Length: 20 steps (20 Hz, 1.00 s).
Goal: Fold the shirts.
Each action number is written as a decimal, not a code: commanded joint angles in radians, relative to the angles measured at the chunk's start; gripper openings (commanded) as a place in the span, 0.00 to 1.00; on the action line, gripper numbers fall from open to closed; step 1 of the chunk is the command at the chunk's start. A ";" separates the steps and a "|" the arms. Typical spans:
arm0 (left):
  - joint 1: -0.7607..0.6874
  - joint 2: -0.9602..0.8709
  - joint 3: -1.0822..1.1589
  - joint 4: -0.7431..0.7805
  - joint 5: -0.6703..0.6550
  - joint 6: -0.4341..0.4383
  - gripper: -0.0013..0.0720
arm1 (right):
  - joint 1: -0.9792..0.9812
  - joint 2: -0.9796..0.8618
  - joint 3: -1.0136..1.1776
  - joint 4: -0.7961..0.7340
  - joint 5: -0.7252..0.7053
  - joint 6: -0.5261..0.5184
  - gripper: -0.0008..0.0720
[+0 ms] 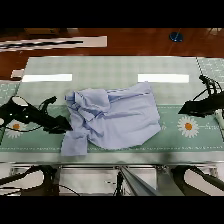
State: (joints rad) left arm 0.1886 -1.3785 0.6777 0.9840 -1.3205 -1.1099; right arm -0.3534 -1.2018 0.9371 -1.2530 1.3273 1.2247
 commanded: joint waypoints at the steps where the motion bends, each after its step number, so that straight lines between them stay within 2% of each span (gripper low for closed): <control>1: -0.098 -0.050 -0.001 0.011 0.030 -0.010 0.43 | -0.001 0.001 -0.002 0.021 -0.003 0.000 0.59; 3: -0.123 -0.066 0.000 0.011 0.026 -0.009 0.13 | -0.001 0.002 -0.003 0.037 0.002 0.000 0.59; 4: -0.122 -0.068 0.000 0.011 0.023 -0.009 0.06 | -0.001 0.006 -0.002 0.040 0.003 0.000 0.59; 7: -0.103 -0.063 0.000 0.014 -0.009 -0.001 0.06 | -0.001 0.032 -0.002 -0.018 0.003 0.000 0.61; 9: -0.080 -0.057 0.000 0.014 -0.028 0.000 0.06 | -0.019 0.034 -0.010 -0.060 0.008 0.002 0.73; 11: -0.061 -0.053 0.000 0.015 -0.043 0.002 0.06 | -0.082 0.034 -0.045 0.030 -0.003 -0.015 0.74; 15: -0.050 -0.051 0.000 0.014 -0.045 0.002 0.06 | -0.133 0.019 -0.158 0.247 -0.011 -0.123 0.74; 17: -0.050 -0.051 0.000 0.014 -0.045 0.002 0.06 | -0.103 0.008 -0.224 0.307 -0.019 -0.167 0.74; 20: -0.050 -0.050 0.000 0.014 -0.051 0.002 0.06 | -0.018 0.008 -0.322 0.328 -0.090 -0.178 0.74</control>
State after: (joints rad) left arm 0.1368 -1.4300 0.6769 1.0069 -1.3537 -1.1084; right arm -0.4240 -1.1889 0.7006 -0.9886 1.2884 1.0840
